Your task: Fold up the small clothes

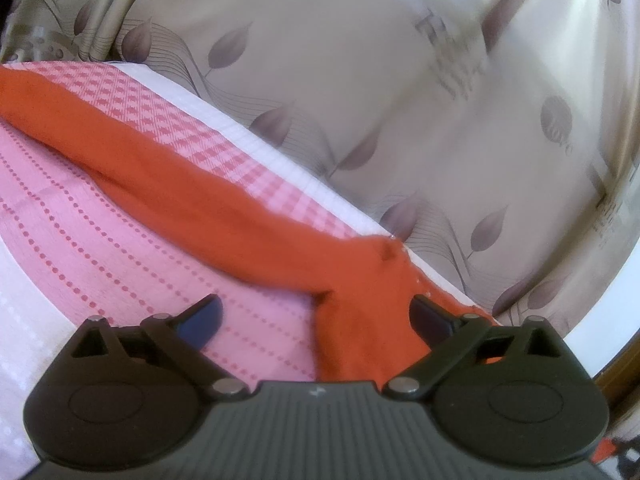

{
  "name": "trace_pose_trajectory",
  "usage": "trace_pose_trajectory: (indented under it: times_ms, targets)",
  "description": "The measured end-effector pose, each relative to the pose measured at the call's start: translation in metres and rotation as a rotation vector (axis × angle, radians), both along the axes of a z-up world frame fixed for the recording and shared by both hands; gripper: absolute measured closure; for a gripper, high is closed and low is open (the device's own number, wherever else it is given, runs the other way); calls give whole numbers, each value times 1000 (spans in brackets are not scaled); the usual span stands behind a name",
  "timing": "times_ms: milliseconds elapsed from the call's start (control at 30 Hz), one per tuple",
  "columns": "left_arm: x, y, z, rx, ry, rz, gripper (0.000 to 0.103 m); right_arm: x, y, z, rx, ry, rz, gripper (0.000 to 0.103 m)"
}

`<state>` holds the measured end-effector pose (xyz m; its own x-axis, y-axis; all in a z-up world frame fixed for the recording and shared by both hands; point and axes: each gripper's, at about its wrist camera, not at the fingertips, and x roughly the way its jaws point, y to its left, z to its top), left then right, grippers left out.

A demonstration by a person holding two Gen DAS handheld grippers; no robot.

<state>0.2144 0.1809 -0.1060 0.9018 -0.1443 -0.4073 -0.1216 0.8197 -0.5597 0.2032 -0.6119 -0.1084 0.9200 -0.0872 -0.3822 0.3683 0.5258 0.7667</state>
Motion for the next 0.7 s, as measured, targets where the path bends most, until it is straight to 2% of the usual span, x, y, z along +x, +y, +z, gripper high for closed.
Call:
trace_pose_trajectory:
  times_ms: [167, 367, 533, 700]
  targets:
    - [0, 0, 0, -2, -1, 0, 2, 34, 46, 41, -51, -68, 120, 94]
    - [1, -1, 2, 3, -5, -2, 2, 92, 147, 78, -50, -183, 328, 94]
    - [1, 1, 3, 1, -17, 5, 2, 130, 243, 89, -15, -220, 500, 94]
    - [1, 6, 3, -11, -29, 24, 2, 158, 330, 74, 12, -203, 629, 94]
